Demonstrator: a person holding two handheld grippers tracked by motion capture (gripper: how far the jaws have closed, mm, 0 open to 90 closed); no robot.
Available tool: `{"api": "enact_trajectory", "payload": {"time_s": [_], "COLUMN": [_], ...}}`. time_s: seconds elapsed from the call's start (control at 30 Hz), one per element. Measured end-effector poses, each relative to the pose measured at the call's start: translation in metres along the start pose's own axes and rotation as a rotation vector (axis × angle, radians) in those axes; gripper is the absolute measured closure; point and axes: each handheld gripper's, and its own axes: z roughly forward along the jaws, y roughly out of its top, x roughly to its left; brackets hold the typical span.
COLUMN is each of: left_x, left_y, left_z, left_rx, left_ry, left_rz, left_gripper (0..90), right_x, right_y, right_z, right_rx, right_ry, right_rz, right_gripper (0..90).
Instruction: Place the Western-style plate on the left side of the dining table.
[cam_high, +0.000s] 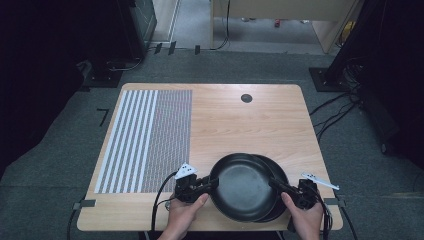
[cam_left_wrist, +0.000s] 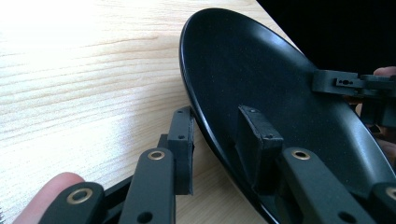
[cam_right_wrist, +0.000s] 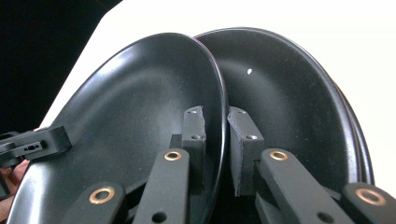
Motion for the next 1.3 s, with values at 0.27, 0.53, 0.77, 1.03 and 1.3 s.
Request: {"api": "enact_trajectory", "payload": {"time_s": [0.27, 0.53, 0.77, 1.03, 1.3], "left_x": [0.002, 0.006, 0.011, 0.011, 0.008], "left_y": [0.001, 0.000, 0.000, 0.004, 0.012], "left_z": [0.001, 0.001, 0.001, -0.002, -0.010], "left_rx": [0.001, 0.001, 0.008, -0.009, -0.025], "left_ry": [-0.012, -0.039, -0.071, -0.098, -0.095], "left_rz": [0.001, -0.048, -0.090, -0.119, -0.116], "left_gripper": [67.8, 69.2, 70.8, 74.9, 75.4], "right_x": [0.001, -0.002, -0.006, -0.005, 0.001], "right_y": [-0.001, -0.001, -0.002, -0.002, 0.003], "right_z": [0.004, 0.003, 0.002, 0.000, -0.001], "right_rx": [0.009, -0.005, -0.039, -0.085, -0.082], "right_ry": [0.010, 0.038, 0.083, 0.118, 0.126], "right_rz": [0.003, 0.084, 0.205, 0.232, 0.233], "right_gripper": [75.4, 80.4, 84.6, 84.9, 84.8]}}
